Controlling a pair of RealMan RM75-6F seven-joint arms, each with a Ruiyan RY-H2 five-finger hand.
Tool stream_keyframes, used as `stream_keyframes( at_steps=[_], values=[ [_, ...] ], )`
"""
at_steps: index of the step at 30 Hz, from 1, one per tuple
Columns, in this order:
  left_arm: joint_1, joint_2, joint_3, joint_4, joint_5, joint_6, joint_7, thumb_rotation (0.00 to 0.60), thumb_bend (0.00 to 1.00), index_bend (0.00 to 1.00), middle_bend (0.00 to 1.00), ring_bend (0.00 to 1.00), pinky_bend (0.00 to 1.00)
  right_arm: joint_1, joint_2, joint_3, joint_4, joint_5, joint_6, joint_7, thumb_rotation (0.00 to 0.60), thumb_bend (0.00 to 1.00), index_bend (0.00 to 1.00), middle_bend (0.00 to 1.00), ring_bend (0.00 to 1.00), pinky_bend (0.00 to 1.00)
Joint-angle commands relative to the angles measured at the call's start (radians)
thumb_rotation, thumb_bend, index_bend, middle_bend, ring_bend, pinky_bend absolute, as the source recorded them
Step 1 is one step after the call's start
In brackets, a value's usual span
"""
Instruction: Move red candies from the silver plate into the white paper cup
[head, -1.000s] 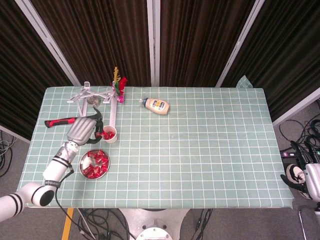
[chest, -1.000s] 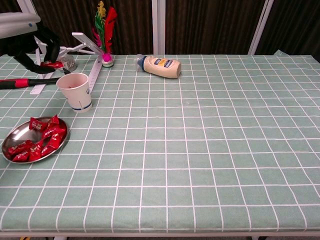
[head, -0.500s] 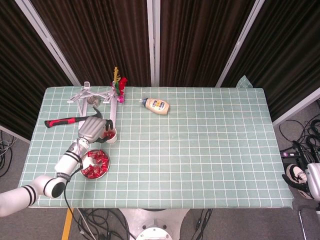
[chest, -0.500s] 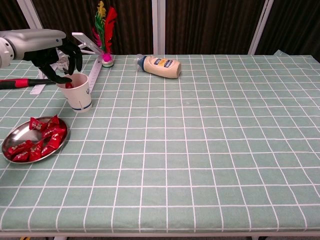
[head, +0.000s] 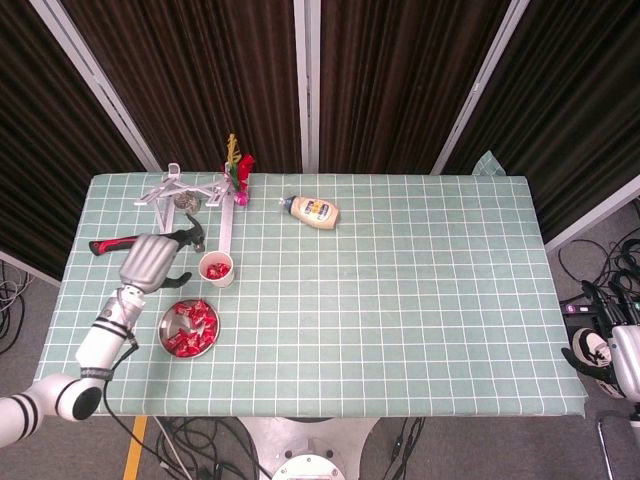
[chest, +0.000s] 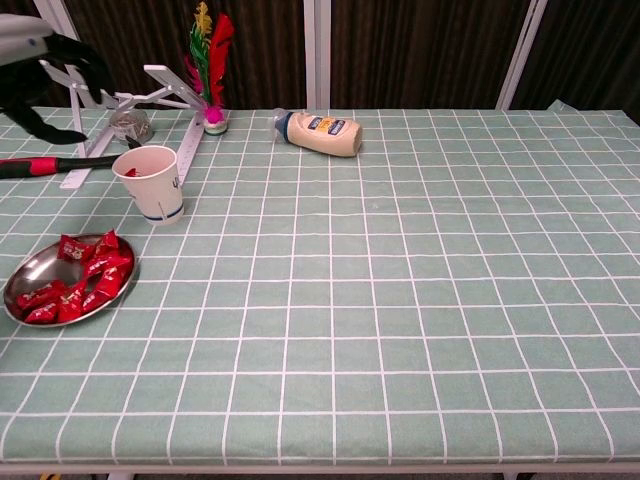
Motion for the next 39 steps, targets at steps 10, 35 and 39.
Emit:
stream_keyframes(
  at_steps=[10,35,39],
  values=[
    [0.085,-0.003,0.158,0.034,0.086,-0.054,0.014,0.600,0.24,0.44,0.97,0.96,1.00,-0.001,-0.001,-0.002,-0.003,-0.010,0.009,-0.003,0.600,0.10,0.08,0.17,0.03,0.27],
    [0.054,-0.209,0.138,0.323,0.096,-0.160,-0.077,0.600,0.29,0.53,0.99,0.97,1.00,-0.001,0.006,-0.001,-0.021,0.006,-0.002,-0.027,0.600,0.10,0.08,0.17,0.03,0.27],
    [0.055,-0.225,0.136,0.348,0.100,-0.162,-0.095,0.600,0.29,0.57,0.99,0.98,1.00,0.002,0.006,0.000,-0.022,0.007,-0.006,-0.029,0.600,0.10,0.08,0.17,0.03,0.27]
  ],
)
